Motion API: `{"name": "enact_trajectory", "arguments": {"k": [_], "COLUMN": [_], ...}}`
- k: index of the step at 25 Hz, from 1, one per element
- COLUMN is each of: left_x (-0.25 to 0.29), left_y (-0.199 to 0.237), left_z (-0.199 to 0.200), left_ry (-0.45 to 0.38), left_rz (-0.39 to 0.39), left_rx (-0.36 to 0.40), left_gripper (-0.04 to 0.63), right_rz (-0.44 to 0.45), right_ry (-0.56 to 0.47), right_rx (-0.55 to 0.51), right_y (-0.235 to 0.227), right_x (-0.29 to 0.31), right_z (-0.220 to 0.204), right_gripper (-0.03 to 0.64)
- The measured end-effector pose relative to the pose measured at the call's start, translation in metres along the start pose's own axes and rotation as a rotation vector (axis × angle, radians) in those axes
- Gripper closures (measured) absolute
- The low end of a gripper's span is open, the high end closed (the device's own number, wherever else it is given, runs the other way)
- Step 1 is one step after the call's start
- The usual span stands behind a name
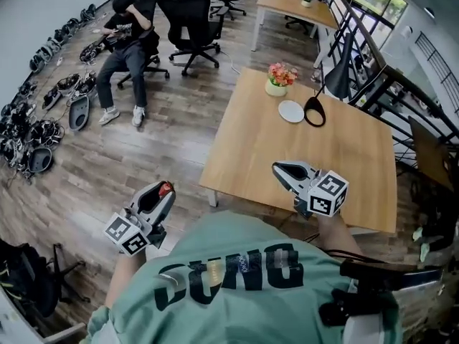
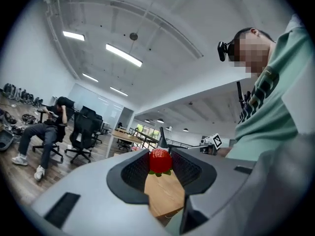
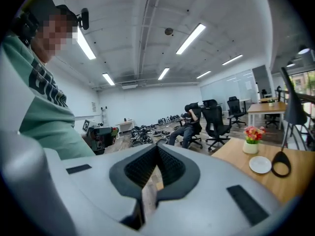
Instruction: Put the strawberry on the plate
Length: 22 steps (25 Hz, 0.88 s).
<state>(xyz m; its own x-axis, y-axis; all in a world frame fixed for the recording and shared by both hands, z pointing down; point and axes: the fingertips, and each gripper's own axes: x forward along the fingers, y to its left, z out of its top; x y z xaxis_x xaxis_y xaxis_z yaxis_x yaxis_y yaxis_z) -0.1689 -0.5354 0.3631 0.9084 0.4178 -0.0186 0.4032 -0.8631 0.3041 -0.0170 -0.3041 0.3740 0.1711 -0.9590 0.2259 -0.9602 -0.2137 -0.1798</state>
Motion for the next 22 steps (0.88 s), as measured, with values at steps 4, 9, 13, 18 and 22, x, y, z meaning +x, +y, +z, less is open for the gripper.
{"name": "enact_trajectory", "arguments": {"k": [4, 9, 13, 18, 22], "left_x": [0.058, 0.134, 0.204, 0.285, 0.348], "left_y": [-0.017, -0.045, -0.059, -0.092, -0.111], "left_z": [-0.01, -0.017, -0.012, -0.022, -0.027], "left_ry": [0.041, 0.076, 0.072, 0.117, 0.158], "left_rz": [-0.109, -0.141, -0.071, -0.052, -0.063], "left_rx": [-0.012, 0.03, 0.017, -0.005, -0.031], "left_gripper": [0.453, 0.453, 0.453, 0.451, 0.453], "right_rz": [-0.091, -0.093, -0.078, -0.051, -0.043], "right_ry": [-0.032, -0.071, -0.058, -0.077, -0.113], "right_rx": [0.045, 0.055, 0.034, 0.005, 0.067], "right_y": [-0.032, -0.093, -0.168, -0.247, -0.292], "right_x": [-0.038, -0.078, -0.104, -0.145, -0.171], "right_z": [-0.014, -0.023, -0.017, -0.006, -0.017], "right_gripper": [0.612, 0.612, 0.612, 0.612, 0.612]}}
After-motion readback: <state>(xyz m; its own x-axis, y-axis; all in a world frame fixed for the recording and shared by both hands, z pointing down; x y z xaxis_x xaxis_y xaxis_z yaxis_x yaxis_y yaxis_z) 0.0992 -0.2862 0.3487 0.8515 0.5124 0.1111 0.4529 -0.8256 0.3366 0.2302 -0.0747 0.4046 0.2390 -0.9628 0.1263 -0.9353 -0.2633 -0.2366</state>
